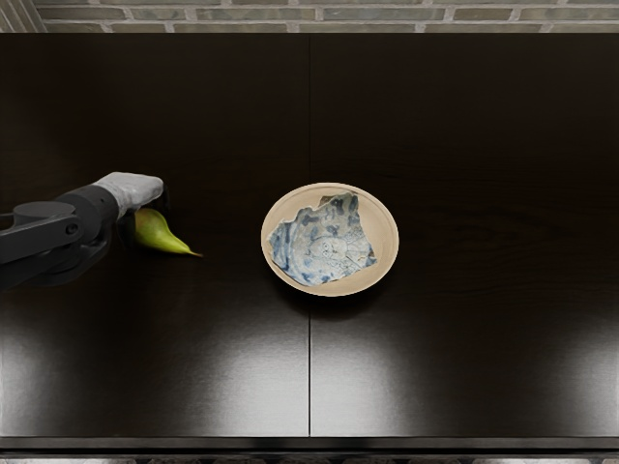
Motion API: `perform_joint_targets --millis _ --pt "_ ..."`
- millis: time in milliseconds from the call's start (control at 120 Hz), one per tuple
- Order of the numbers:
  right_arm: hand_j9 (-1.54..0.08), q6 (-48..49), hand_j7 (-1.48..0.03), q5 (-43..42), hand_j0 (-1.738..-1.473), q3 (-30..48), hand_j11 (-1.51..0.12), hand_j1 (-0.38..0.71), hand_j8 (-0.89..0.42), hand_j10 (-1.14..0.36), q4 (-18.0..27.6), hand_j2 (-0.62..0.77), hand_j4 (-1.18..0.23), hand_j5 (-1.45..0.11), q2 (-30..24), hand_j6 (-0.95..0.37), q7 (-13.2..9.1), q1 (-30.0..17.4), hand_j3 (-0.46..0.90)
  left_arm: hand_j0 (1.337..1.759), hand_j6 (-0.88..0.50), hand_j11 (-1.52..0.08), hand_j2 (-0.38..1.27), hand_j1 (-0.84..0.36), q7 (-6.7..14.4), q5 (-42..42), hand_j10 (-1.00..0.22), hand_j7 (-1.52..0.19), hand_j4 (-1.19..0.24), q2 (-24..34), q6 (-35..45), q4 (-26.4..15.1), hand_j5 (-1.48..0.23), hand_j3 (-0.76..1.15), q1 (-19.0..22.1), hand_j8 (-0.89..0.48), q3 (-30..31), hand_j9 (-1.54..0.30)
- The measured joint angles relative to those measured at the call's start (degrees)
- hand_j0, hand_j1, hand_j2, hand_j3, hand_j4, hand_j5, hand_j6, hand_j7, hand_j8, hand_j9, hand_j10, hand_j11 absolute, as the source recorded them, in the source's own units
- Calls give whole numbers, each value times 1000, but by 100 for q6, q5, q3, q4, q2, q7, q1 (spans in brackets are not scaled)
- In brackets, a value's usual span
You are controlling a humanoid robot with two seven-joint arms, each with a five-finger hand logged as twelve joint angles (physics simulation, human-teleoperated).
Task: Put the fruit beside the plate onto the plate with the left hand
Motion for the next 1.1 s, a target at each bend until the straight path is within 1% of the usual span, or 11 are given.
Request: perform_joint_targets --millis 83,242,250,258,267,275,317,383,758,883,1100 --pt "-38 0 -38 0 -1658 0 -38 -314 -29 -29 1 -6 -29 -38 0 -29 0 1 0 1657 -442 -582 68 -157 0 -3 -441 -582 -441 0 2 12 -582 0 0 -442 21 -582" --pt "-38 0 -38 0 -1658 0 -38 -314 -29 -29 -1 -6 -29 -38 0 -29 0 1 0 1656 -471 -611 61 -196 6 16 -470 -617 -466 -66 -10 33 -619 0 19 -469 55 -614" --pt "-38 0 -38 0 -1658 0 -38 -314 -29 -29 -1 -6 -29 -38 0 -29 0 1 0 1656 -464 -613 28 -184 7 19 -472 -619 -468 -80 -9 36 -619 0 22 -470 56 -616" --pt "-38 0 -38 0 -1658 0 -38 -314 -29 -29 -2 -6 -29 -38 0 -29 0 1 0 1656 -461 -615 56 -192 7 22 -473 -621 -470 -92 -9 40 -620 0 24 -472 56 -618" --pt "-38 0 -38 0 -1658 0 -38 -314 -29 -29 -1 -6 -29 -38 0 -29 0 1 0 1655 -454 -617 43 -199 7 23 -475 -624 -472 -98 -9 44 -622 0 25 -473 57 -620" --pt "-38 0 -38 0 -1658 0 -38 -314 -29 -29 -1 -6 -29 -38 0 -29 0 0 0 1656 -447 -619 90 -205 7 24 -476 -625 -474 -102 -9 47 -623 0 25 -475 57 -622" --pt "-38 0 -38 0 -1658 0 -38 -314 -29 -29 0 -6 -29 -38 0 -29 0 1 0 1656 -422 -626 94 -215 5 13 -480 -631 -469 -105 -9 59 -630 0 18 -479 58 -628" --pt "-38 0 -38 0 -1658 0 -38 -314 -29 -29 -1 -6 -29 -38 0 -29 0 2 0 1656 -429 -636 94 -219 3 3 -488 -640 -482 -123 -7 72 -640 0 19 -487 62 -638" --pt "-38 0 -38 0 -1658 0 -38 -314 -29 -29 0 -6 -29 -38 0 -29 0 1 0 1656 -377 -697 93 -255 1 -12 -525 -698 -420 -149 -14 82 -697 0 0 -525 67 -697" --pt "-38 0 -38 1 -1658 0 -38 -314 -29 -29 -3 -6 -29 -38 0 -29 0 1 0 1655 -344 -733 130 -282 2 -14 -547 -734 -388 -149 -20 81 -735 0 1 -529 68 -734" --pt "-38 0 -38 5 -1658 0 -38 -314 -29 -29 -1 -6 -29 -38 0 -29 0 2 0 1653 -331 -771 111 -270 1 -15 -567 -768 -380 -144 -23 74 -773 0 0 -522 67 -771"
